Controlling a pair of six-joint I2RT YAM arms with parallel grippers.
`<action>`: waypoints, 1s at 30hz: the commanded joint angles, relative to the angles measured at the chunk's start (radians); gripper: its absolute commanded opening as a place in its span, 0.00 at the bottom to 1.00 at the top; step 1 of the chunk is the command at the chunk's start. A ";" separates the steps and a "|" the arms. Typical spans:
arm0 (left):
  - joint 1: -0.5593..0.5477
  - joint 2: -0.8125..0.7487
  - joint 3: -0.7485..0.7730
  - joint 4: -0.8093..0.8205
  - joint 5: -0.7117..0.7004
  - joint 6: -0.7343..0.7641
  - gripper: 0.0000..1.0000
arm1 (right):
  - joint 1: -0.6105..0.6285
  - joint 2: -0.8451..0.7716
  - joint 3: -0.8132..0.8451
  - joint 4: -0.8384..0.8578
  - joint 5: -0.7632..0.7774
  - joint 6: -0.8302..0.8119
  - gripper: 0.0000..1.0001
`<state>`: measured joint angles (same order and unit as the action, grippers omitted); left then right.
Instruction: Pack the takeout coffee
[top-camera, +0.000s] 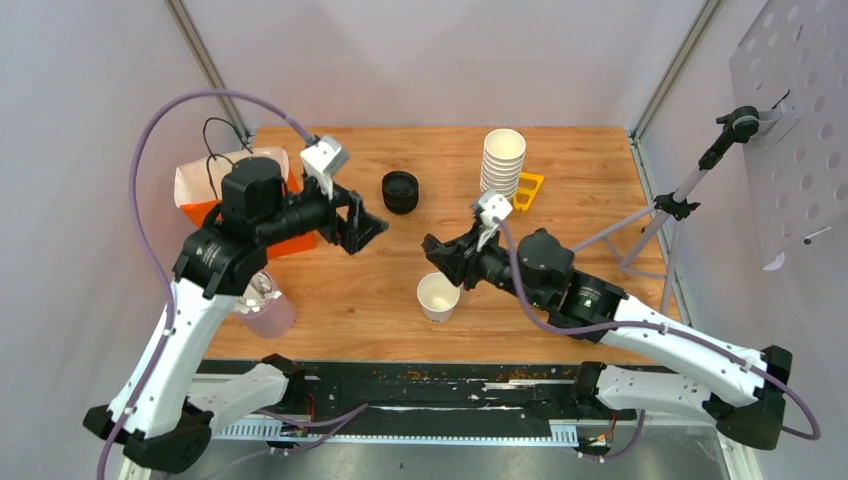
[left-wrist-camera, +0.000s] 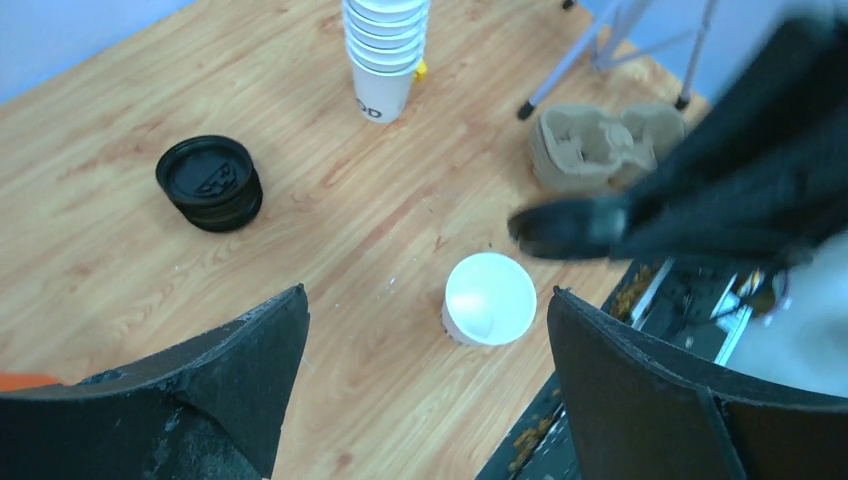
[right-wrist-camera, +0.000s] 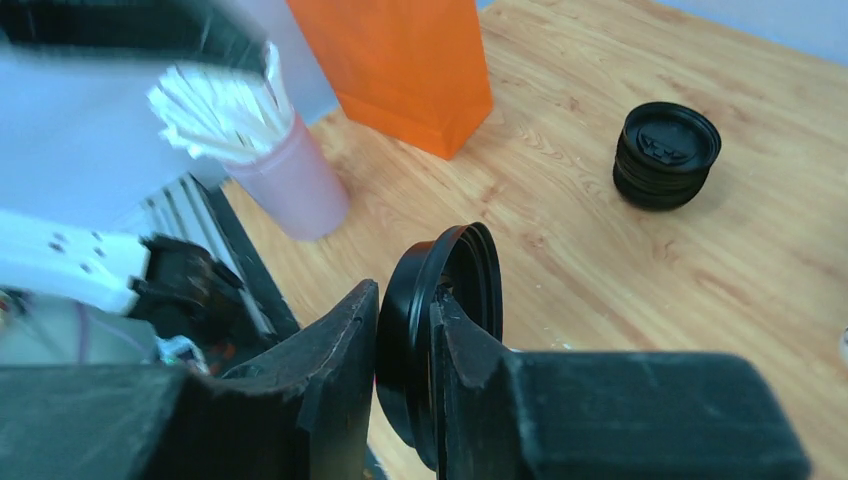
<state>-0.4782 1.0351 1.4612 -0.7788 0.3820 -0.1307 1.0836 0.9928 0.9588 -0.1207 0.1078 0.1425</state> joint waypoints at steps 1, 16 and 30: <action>-0.005 -0.123 -0.178 0.177 0.168 0.244 0.95 | -0.078 -0.092 -0.006 -0.030 -0.063 0.371 0.25; -0.277 -0.184 -0.468 0.559 0.024 0.211 1.00 | -0.119 -0.123 -0.150 0.214 -0.022 0.826 0.24; -0.394 -0.076 -0.448 0.546 -0.222 0.149 1.00 | -0.118 -0.156 -0.186 0.209 0.090 0.866 0.25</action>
<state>-0.8536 0.9504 0.9974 -0.2687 0.2405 0.0265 0.9668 0.8501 0.7765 0.0292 0.1699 0.9802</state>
